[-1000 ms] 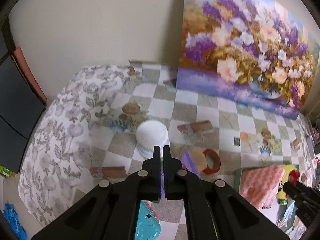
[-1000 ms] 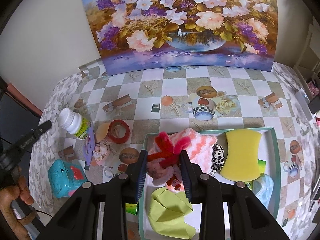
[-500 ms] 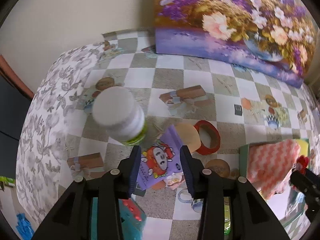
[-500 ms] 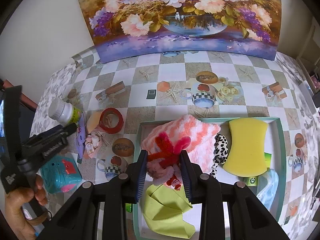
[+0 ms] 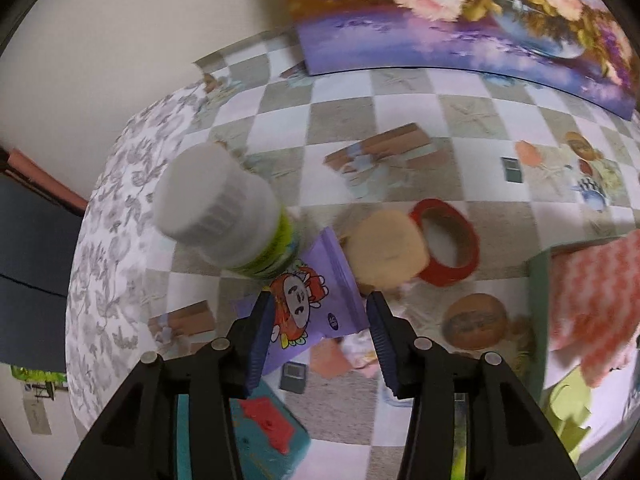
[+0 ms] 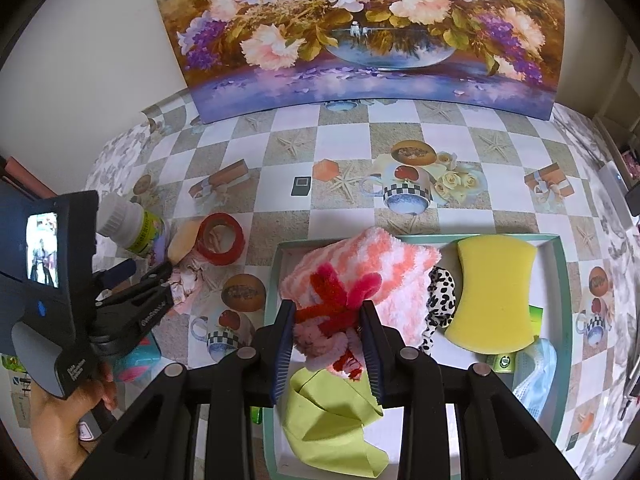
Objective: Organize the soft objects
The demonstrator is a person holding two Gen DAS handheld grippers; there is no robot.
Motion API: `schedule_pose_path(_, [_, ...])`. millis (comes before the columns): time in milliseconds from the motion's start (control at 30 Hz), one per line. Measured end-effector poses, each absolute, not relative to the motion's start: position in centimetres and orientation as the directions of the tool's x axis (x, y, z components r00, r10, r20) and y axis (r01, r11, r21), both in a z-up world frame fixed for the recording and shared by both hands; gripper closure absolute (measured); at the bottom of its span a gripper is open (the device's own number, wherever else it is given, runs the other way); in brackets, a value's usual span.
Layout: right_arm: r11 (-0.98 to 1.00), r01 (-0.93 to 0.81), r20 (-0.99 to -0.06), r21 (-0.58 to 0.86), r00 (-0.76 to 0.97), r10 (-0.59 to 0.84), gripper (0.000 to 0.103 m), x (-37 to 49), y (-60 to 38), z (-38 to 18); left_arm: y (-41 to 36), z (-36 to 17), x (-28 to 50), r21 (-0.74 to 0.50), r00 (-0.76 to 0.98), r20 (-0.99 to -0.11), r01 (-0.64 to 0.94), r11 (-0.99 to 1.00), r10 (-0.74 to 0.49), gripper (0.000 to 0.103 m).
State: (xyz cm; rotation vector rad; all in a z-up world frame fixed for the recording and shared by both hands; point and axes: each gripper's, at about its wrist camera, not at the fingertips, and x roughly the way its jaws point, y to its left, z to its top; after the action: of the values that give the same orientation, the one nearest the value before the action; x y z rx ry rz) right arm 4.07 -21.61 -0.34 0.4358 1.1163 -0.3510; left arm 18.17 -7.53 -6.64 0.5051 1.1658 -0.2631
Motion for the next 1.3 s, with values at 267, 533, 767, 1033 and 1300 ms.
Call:
schedule_pose_path(267, [0.864,0.476,-0.914,0.161,0.402,-0.051,0.069,4.0,-21.7,-0.3,-5.9,-7.1,19.2,0.249,0.385,-0.919,0.397,0.883,0.086,0.095])
schedule_pose_path(533, [0.864,0.476,-0.914,0.164,0.403,-0.049,0.069,4.0,-21.7,-0.3,-5.0,-6.5,19.7,0.199,0.368,-0.929,0.395,0.897,0.044,0.098])
schedule_pose_path(767, [0.870,0.461,-0.916,0.175,0.400,-0.028,0.069,4.1,-21.5,-0.6,-3.8,-6.9,20.4,0.192,0.322,-0.946,0.451,0.872,0.042,0.082])
schedule_pose_path(1033, [0.870,0.465,-0.925,0.163,0.378,-0.029,0.069,4.6,-21.5,-1.4,-2.0,-6.0,23.5,0.222,0.246,-0.966,0.634,0.740,0.079,0.044])
schedule_pose_path(1300, [0.875,0.463,-0.936,0.143,0.351,-0.033,0.069,5.1,-21.1,-2.3,-4.3,-8.9,22.8,0.115,0.077,-0.993,0.846,0.521,0.094,0.030])
